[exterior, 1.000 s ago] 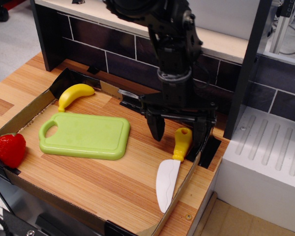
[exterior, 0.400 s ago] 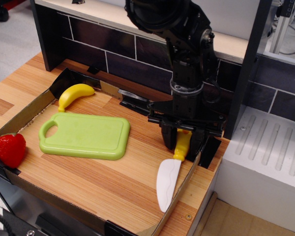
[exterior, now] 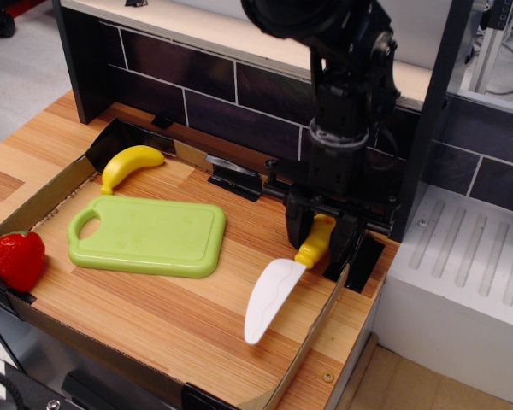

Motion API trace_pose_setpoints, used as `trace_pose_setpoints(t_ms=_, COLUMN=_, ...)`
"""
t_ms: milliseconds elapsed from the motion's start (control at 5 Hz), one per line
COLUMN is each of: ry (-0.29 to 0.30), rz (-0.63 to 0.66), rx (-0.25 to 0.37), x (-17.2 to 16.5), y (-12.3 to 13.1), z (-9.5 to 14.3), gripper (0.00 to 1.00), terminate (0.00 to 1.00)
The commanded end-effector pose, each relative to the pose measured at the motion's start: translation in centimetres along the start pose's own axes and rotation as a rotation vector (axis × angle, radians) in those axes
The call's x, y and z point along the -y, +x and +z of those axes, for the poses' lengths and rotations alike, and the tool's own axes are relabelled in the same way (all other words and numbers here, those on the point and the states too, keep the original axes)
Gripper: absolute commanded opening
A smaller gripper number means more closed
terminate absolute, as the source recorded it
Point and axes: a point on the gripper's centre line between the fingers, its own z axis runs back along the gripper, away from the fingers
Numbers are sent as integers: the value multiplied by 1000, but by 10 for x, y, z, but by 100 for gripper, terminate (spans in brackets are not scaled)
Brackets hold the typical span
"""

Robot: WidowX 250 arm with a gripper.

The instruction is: Put knife on cutting board

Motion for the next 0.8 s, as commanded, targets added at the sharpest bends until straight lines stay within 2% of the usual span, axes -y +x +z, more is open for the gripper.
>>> trace_pose_setpoints(t_ms=0, ry=36, rz=-305, rx=-39, x=3, y=-1, z=42, gripper=0, terminate=0)
trace_pose_setpoints(t_ms=400, ry=73, rz=-682, rx=-20, x=-26, y=-2, z=45, gripper=0, terminate=0)
trace_pose_setpoints(t_ms=600, ry=18, rz=-789, rx=-20, x=-48, y=-2, z=51, gripper=0, terminate=0)
